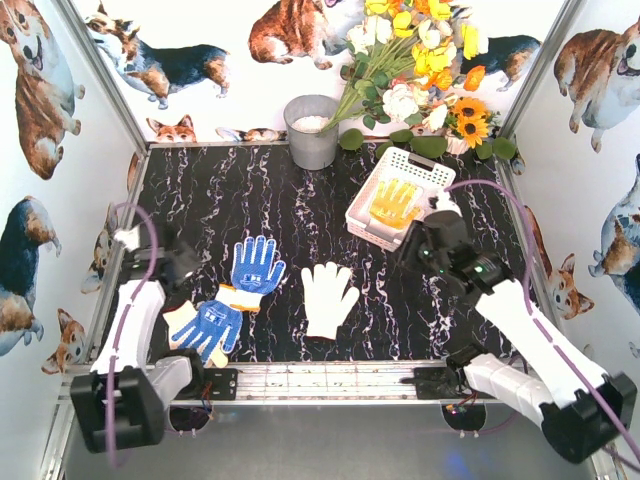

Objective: Put the gloves into the storage basket
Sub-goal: Place the glove at the center of the board, then pick up the glove from the center of the board.

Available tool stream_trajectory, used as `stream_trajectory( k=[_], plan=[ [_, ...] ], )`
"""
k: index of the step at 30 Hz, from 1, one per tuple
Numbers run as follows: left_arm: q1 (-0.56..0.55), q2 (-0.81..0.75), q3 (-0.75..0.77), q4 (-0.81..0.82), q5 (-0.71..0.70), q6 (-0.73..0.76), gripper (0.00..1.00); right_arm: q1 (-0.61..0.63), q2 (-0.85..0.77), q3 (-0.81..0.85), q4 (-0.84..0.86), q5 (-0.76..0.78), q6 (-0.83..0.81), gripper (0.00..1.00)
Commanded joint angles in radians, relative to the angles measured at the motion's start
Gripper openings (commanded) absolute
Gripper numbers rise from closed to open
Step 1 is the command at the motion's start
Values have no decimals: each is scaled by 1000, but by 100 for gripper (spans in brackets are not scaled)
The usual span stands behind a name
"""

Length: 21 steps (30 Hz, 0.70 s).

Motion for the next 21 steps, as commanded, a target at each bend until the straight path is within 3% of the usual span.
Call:
stream_trajectory(
  k=[1, 9, 21],
  plan=[
    [205, -5, -21, -65, -50, -40, 100, -50, -83, -28, -63, -3, -14, 34],
    [383, -43, -79, -98, -211, -172, 100, -91, -111, -22, -133, -33, -39, 34],
    [408, -71, -244, -1, 9, -274, 85, -93, -109, -12, -116, -60, 26, 34]
  ],
)
